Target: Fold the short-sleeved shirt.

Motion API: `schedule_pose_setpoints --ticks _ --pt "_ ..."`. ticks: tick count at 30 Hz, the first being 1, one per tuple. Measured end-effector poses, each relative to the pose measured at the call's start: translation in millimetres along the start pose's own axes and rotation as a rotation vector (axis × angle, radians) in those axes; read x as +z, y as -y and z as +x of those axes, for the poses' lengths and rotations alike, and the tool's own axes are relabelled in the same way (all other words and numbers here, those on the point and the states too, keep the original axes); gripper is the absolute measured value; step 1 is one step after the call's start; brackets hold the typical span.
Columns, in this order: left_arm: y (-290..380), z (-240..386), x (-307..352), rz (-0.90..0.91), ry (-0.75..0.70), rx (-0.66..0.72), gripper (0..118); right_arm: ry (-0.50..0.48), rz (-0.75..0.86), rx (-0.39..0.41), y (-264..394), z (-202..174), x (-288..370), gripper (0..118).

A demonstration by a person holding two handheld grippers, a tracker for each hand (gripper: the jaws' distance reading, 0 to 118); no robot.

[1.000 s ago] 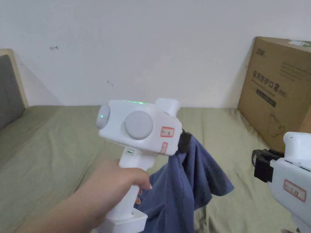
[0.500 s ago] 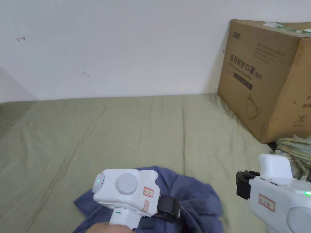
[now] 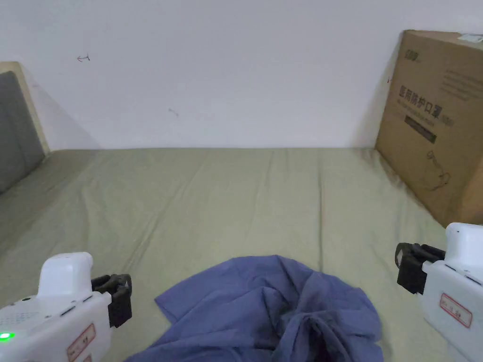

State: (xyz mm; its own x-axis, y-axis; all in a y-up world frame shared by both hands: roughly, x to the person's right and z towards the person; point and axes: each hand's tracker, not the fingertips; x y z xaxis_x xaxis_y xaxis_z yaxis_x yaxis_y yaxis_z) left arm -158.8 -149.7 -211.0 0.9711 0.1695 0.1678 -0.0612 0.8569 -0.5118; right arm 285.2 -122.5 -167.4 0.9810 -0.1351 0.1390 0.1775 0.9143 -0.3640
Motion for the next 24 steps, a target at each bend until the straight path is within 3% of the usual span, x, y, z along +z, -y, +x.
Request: schedule_pose_setpoints --ticks 2,4,8,9,10,11,12,17,19,20,22,23,24 --pt "-3.9 -16.3 -10.5 -0.094 0.005 0.091 0 -0.009 -0.012 0.012 1.4 -4.6 -1.5 1" --pt "-1.7 -36.5 -36.4 -0.263 -0.079 0.104 0 -0.016 -0.021 0.024 4.3 -7.2 -2.9 1" --pt "25.1 -52.8 -96.8 -0.552 -0.084 0.127 0 -0.024 -0.058 0.04 10.3 -7.2 -9.3 1" --pt "33.3 -57.8 -109.5 -0.58 -0.063 0.171 11 -0.021 -0.07 0.043 12.0 -6.5 -11.3 1" --pt "41.8 -64.5 -123.3 -0.619 -0.07 0.195 40 -0.017 -0.08 0.044 14.0 -4.8 -13.5 1" --pt "50.0 -66.2 -133.9 -0.627 -0.049 0.213 82 -0.014 -0.088 0.043 16.0 -2.4 -15.9 1" --pt "56.8 -65.7 -141.8 -0.624 -0.033 0.227 107 -0.012 -0.097 0.04 17.7 -0.2 -18.5 1" --pt "85.5 -69.0 -191.2 -0.641 -0.021 0.183 103 0.006 -0.165 0.0 22.1 11.2 -52.1 1" --pt "82.5 -48.6 -175.8 -0.623 -0.071 0.028 95 0.012 -0.204 -0.004 23.7 16.2 -74.9 1" --pt "79.4 -42.0 -168.1 -0.599 -0.067 -0.026 79 -0.005 -0.233 -0.009 24.8 19.4 -88.0 1" --pt "77.1 -44.9 -145.8 -0.548 0.03 -0.01 8 -0.063 -0.301 -0.059 26.5 27.7 -115.3 1" --pt "74.4 -49.7 -137.5 -0.562 0.126 0.063 0 -0.07 -0.332 -0.071 34.5 39.0 -139.5 1" --pt "72.8 -54.5 -128.5 -0.543 0.189 0.167 0 -0.076 -0.354 -0.087 37.0 43.5 -155.6 1"
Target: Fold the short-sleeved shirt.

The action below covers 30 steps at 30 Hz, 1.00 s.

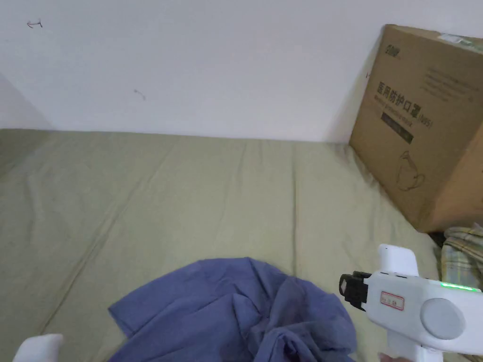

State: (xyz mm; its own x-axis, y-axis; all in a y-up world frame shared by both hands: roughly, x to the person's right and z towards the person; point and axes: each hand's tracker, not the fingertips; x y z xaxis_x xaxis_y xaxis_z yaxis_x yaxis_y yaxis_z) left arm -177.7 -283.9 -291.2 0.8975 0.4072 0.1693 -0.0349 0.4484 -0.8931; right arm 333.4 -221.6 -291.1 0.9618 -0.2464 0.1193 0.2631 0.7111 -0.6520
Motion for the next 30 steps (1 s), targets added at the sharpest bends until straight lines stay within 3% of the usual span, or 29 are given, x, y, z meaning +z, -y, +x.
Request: schedule_pose_setpoints --ticks 2,4,5,7,10,12,13,14,15,16,18,19,20,25,30 --pt "11.2 16.3 29.1 0.065 -0.001 0.017 0 -0.013 -0.053 -0.001 -7.9 9.8 -30.9 5" --pt "15.4 25.0 49.8 0.157 -0.079 -0.044 0 0.013 -0.132 0.024 -13.7 19.0 -61.2 82" --pt "16.1 27.4 59.0 0.187 -0.095 -0.053 0 0.025 -0.171 0.024 -16.0 25.9 -76.8 90" --pt "15.1 17.4 70.3 0.209 -0.105 -0.038 0 0.102 -0.214 -0.022 -19.6 39.7 -95.1 89" --pt "15.3 23.2 80.5 0.216 -0.129 -0.049 0 0.137 -0.33 -0.104 -20.7 68.1 -126.0 88" --pt "16.2 20.2 80.3 0.218 -0.143 -0.054 0 0.203 -0.367 -0.103 -18.4 76.6 -132.5 86" --pt "17.5 12.4 80.3 0.217 -0.151 -0.054 0 0.18 -0.394 -0.085 -16.5 78.0 -133.2 84" --pt "18.2 5.0 79.9 0.214 -0.161 -0.055 0 0.121 -0.411 -0.063 -14.8 77.7 -132.0 78" --pt "18.5 2.4 78.2 0.204 -0.165 -0.05 0 0.07 -0.43 -0.041 -15.6 78.5 -137.2 58" --pt "19.2 0.3 77.0 0.197 -0.163 -0.042 0 0.069 -0.446 -0.016 -13.9 74.6 -136.1 49" --pt "21.8 -3.8 71.6 0.191 -0.164 -0.031 0 0.025 -0.482 0.035 -10.2 65.1 -129.3 44" --pt "22.0 -4.4 71.3 0.19 -0.167 -0.03 0 -0.008 -0.488 0.036 -8.6 61.5 -123.6 30" --pt "22.1 -4.7 71.6 0.188 -0.171 -0.029 0 -0.056 -0.478 0.02 -8.8 60.9 -118.2 2" --pt "19.6 0.3 92.2 0.257 -0.154 -0.023 0 -0.085 -0.331 0.016 -24.2 57.1 -64.1 2" --pt "-5.7 6.9 120.8 0.342 -0.157 -0.06 0 -0.143 -0.176 -0.101 -54.5 77.5 9.7 2"
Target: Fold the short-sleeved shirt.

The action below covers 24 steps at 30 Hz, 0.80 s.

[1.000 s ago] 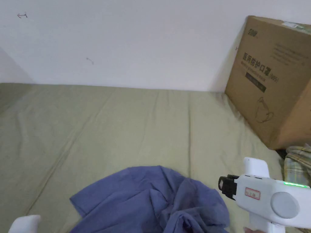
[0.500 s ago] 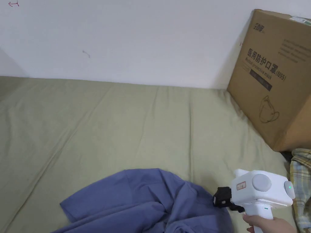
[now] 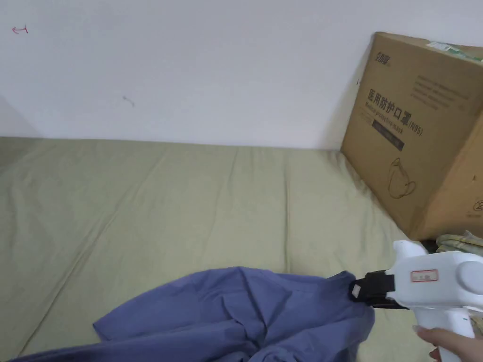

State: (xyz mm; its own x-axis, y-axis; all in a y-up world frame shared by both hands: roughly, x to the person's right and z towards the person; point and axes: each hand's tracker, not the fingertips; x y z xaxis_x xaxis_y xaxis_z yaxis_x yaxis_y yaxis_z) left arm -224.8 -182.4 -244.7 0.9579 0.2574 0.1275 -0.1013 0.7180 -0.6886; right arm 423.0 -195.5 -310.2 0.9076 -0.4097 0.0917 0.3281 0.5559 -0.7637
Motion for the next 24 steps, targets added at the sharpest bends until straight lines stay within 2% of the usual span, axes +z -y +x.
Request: schedule_pose_setpoints --ticks 4,8,15,18,21,24 --pt "-51.1 -3.2 19.0 0.074 0.009 -0.037 0 -0.022 0.079 0.032 -21.0 -4.9 67.5 2" --pt "-107.3 12.3 45.7 0.16 -0.035 -0.142 0 0.014 0.173 0.117 -38.7 -31.5 135.0 2" --pt "-197.9 30.4 81.8 0.23 -0.014 -0.19 0 0.043 0.303 0.15 -89.4 -64.4 217.5 2" --pt "-236.8 51.5 93.2 0.256 -0.028 -0.252 0 0.009 0.345 0.127 -128.8 -71.0 242.6 2" --pt "-274.2 70.3 95.7 0.252 -0.018 -0.253 0 0.052 0.401 0.159 -169.7 -82.3 259.5 2" --pt "-309.3 81.6 82.1 0.235 -0.028 -0.239 0 0.074 0.437 0.116 -209.8 -88.9 267.4 2"
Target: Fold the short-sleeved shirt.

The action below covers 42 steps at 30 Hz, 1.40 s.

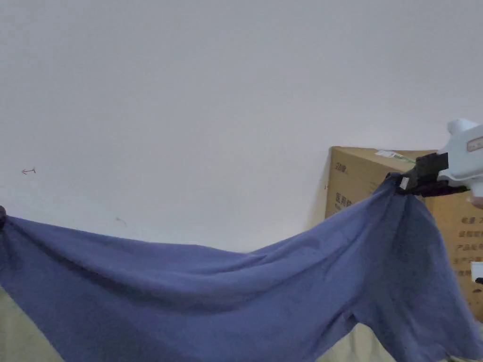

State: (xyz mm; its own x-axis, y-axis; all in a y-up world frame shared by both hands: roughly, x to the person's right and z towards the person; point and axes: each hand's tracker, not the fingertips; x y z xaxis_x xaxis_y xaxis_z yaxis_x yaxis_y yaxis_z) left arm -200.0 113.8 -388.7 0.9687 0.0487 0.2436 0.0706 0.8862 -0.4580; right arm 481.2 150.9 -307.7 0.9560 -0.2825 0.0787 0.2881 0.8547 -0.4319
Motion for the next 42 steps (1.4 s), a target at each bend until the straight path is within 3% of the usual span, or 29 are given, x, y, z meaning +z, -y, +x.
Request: schedule_pose_setpoints --ticks 8,13,17,19,23,27,29,33,39,42 --pt "-57.3 3.9 -72.6 0.062 -0.017 0.079 0 0.094 0.112 0.006 -68.4 4.3 -56.0 2" --pt "-63.3 0.8 -128.0 0.06 -0.019 0.139 0 0.113 0.17 -0.008 -59.6 -0.8 -83.3 2" --pt "-33.6 1.2 -174.3 0.048 -0.06 0.158 0 0.126 0.138 -0.033 -31.8 22.9 -136.1 2" --pt "1.3 -2.1 -198.8 -0.007 -0.037 0.187 0 0.191 0.075 -0.067 8.9 36.8 -166.8 2" --pt "101.8 -15.5 -248.9 -0.234 -0.044 0.219 0 0.09 -0.14 -0.185 120.6 76.9 -218.5 2" --pt "234.6 -36.1 -276.6 -0.476 -0.025 0.288 0 0.177 -0.447 -0.066 264.3 112.3 -249.8 2" --pt "287.5 -52.7 -275.4 -0.545 -0.031 0.306 0 0.207 -0.572 -0.069 323.4 141.5 -257.3 2" --pt "353.8 -73.6 -234.2 -0.57 0.007 0.319 0 0.151 -0.576 -0.275 394.4 172.9 -194.6 2" --pt "375.7 -85.3 -151.6 -0.557 0.036 0.296 0 0.1 -0.585 -0.253 413.2 186.2 -111.8 2" --pt "373.3 -74.9 -117.3 -0.573 0.06 0.227 0 0.094 -0.638 -0.158 414.9 165.3 -78.0 2"
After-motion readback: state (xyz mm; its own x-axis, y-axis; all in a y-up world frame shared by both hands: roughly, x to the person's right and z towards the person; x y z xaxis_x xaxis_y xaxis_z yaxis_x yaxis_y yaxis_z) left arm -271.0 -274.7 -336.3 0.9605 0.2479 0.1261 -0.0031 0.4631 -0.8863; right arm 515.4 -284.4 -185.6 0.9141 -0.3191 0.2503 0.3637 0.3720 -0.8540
